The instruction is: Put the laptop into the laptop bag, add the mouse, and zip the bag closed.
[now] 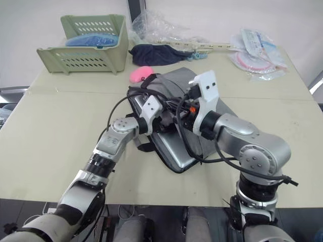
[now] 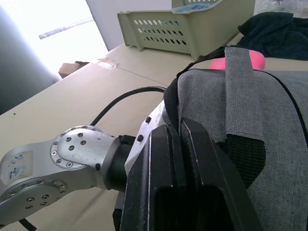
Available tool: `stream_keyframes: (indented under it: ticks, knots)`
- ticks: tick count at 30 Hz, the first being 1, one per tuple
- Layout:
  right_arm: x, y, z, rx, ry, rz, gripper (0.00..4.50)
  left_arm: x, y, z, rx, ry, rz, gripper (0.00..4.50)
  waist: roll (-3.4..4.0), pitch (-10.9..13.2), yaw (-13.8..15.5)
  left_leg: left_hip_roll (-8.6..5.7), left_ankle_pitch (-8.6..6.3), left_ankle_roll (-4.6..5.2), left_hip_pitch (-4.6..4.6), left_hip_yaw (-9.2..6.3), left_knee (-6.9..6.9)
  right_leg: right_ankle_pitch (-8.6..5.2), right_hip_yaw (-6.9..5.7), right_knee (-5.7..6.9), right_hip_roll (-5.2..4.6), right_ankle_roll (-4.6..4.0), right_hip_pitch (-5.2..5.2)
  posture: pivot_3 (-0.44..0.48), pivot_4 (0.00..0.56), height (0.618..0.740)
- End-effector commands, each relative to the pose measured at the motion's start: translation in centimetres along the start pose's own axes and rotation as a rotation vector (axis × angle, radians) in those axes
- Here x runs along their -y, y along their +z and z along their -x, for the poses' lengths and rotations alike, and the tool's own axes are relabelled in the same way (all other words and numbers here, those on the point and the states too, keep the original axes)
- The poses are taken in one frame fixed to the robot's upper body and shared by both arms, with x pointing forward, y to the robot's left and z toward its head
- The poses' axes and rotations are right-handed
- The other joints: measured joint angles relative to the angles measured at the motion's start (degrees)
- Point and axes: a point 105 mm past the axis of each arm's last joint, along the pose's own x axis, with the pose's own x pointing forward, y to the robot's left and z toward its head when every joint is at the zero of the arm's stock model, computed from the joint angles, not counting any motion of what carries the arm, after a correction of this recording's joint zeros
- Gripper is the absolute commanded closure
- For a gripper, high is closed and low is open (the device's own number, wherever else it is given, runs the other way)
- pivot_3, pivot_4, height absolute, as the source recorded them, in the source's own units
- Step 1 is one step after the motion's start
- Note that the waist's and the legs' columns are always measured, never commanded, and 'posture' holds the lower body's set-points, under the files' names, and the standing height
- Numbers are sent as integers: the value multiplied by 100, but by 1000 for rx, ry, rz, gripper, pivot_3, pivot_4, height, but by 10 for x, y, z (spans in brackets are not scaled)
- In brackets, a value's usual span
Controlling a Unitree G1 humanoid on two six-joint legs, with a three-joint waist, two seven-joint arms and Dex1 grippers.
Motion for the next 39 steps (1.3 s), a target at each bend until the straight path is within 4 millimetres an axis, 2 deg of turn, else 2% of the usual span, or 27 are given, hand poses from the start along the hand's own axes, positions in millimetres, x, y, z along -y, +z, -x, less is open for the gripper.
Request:
stream_keyframes:
  ticks: [1,6,12,14,18,21,26,31,32,33,36,37,39]
  knots:
    - [-10,23,5,96,38,57,4500,1,9,8,53,-7,-12,56,0,0,-6,0,0,0,0,0,0,0,0,0,0,0,0,0,150,740]
    - [-4,23,7,94,28,56,4500,-4,16,35,137,-5,9,56,0,0,-10,2,0,0,1,-2,-3,0,0,1,-1,0,-1,0,150,740]
    - [0,16,16,42,49,79,4500,-4,25,84,196,-90,-24,56,0,0,8,1,0,0,-1,-10,-2,0,0,0,-5,0,-1,0,150,740]
    - [-2,6,26,-28,106,106,4500,-8,21,113,152,-119,-43,56,0,0,8,0,0,0,-5,-16,-1,0,-1,-1,-6,0,-1,0,150,740]
    - [-8,-16,43,-177,202,195,4500,-17,14,149,71,-117,-45,56,1,0,21,0,-1,1,-6,-19,-11,0,-4,-10,-4,0,-1,0,150,740]
    - [-9,-29,49,-239,239,251,4500,-22,11,163,31,-104,-37,56,1,0,34,-2,-1,1,-7,-18,-9,0,-2,-14,-6,0,1,0,150,740]
    - [-12,-50,47,-271,271,296,4500,-30,4,178,-17,-72,-20,56,0,0,12,0,-1,1,-1,-15,-10,0,1,-12,-3,0,2,0,150,740]
    - [-15,-58,46,-261,298,288,2598,-39,1,191,-45,-29,-22,0,0,0,11,0,-2,0,0,-15,-12,0,-1,-13,-2,0,2,0,150,740]
    - [-15,-58,47,-261,306,289,1986,-43,0,194,-51,-15,-24,0,0,0,11,0,-2,0,0,-14,-11,0,1,-13,-3,0,2,0,150,740]
    - [-16,-59,47,-262,312,290,1680,-45,0,197,-55,-6,-25,0,0,0,11,0,-2,0,0,-15,-11,0,1,-14,-3,0,2,0,150,740]
    - [-16,-59,48,-261,317,292,251,-46,0,198,-57,-2,-26,0,0,0,22,0,-2,0,2,-16,-11,0,2,-13,-3,0,2,0,150,740]
    - [-15,-47,50,-205,318,255,57,-54,-2,208,-79,32,-33,0,0,0,29,0,-2,0,1,-16,-11,0,2,-12,-4,0,2,0,150,740]
    - [-9,-29,52,-126,291,241,57,-66,-5,221,-107,85,-49,0,0,0,22,-1,-2,0,0,-15,-10,0,1,-13,-4,0,2,0,150,740]
